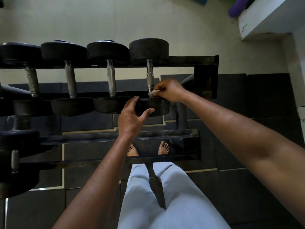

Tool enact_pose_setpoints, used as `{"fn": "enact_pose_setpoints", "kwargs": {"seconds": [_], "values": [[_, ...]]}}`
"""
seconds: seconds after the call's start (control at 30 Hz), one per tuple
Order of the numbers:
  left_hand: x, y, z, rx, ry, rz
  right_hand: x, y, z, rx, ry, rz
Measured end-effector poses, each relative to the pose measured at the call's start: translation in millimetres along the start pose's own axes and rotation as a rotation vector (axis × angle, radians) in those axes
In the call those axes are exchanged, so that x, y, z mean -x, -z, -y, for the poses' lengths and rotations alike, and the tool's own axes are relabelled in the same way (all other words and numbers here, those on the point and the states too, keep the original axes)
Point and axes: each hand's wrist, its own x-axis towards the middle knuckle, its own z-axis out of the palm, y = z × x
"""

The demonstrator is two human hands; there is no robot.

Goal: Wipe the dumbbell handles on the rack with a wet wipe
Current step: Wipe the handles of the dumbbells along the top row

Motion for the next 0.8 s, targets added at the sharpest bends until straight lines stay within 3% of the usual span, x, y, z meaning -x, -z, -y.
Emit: {"fn": "enact_pose_setpoints", "kwargs": {"seconds": [0.2,0.3,0.53,0.67,0.8], "values": [[1,0,0,-0.007,-0.008,-0.01,-7,-3,14,0.245,0.079,-0.001],[1,-1,0,0.002,-0.003,-0.015,-10,-2,13,0.288,0.105,-0.086],[-1,-4,5,0.048,-0.012,-0.035,-48,13,19,0.169,0.054,-0.554],[-1,-7,8,0.068,-0.007,-0.03,-56,-1,25,0.086,-0.037,-0.699],[-2,-7,11,0.079,-0.004,-0.022,-57,-17,29,-0.186,-0.157,-0.706]]}}
